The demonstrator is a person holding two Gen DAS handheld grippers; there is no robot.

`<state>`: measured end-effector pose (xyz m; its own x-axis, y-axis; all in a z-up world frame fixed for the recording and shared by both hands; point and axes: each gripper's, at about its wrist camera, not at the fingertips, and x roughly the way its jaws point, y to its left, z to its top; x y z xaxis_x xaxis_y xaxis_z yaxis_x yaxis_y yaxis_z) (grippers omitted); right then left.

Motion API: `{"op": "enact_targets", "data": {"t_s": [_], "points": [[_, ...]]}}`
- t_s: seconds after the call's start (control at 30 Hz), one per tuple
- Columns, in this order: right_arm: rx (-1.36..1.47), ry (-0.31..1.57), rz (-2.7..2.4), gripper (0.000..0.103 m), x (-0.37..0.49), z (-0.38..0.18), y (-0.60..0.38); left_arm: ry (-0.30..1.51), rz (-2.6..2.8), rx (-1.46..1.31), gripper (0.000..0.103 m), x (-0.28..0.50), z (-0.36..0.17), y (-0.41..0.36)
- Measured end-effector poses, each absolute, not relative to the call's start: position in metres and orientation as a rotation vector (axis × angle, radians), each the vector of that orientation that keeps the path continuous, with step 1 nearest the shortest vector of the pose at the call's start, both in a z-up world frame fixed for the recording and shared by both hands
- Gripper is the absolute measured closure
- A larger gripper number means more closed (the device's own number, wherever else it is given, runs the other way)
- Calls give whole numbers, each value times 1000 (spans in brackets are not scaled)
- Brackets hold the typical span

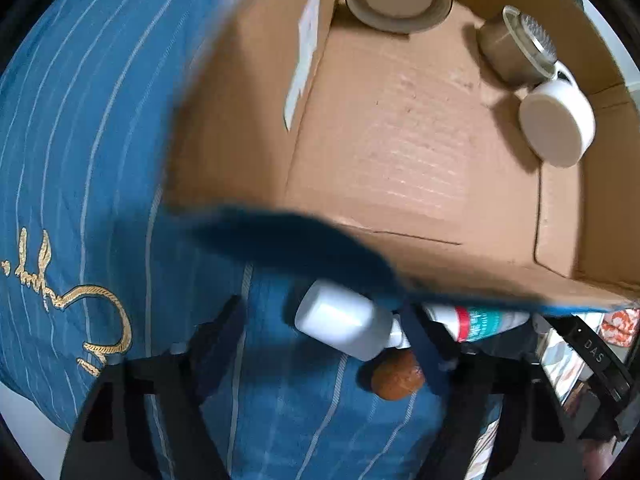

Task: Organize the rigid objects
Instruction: 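Lower the left tool to the spray bottle cap while the right approaches the white case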

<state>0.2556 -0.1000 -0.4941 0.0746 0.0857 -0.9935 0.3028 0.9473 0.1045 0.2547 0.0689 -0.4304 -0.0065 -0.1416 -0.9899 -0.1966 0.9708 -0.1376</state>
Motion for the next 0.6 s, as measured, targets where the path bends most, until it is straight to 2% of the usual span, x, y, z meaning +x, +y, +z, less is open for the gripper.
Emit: {"op": "enact_targets", "data": {"t_s": [0.07,0.17,0.43,0.5,0.57,0.6], "points": [[299,1502,-160,46,253,-495,-99,1596,47,-237,54,250,-436,66],[253,1534,-146,46,244,-496,-97,1611,52,-192,65,236,-442,67],[214,1611,-80,46,202,-506,-103,1598,44,-256,67,198,-439,81],[231,1609,-61,46,198,-506,-106,1587,33,-362,64,192,-434,93],[282,1607,-56,46,196,-506,-111,1556,27,-508,51,185,-429,109],[306,1609,-62,46,196,-507,-114,1542,41,-555,48,183,-426,115]]}}
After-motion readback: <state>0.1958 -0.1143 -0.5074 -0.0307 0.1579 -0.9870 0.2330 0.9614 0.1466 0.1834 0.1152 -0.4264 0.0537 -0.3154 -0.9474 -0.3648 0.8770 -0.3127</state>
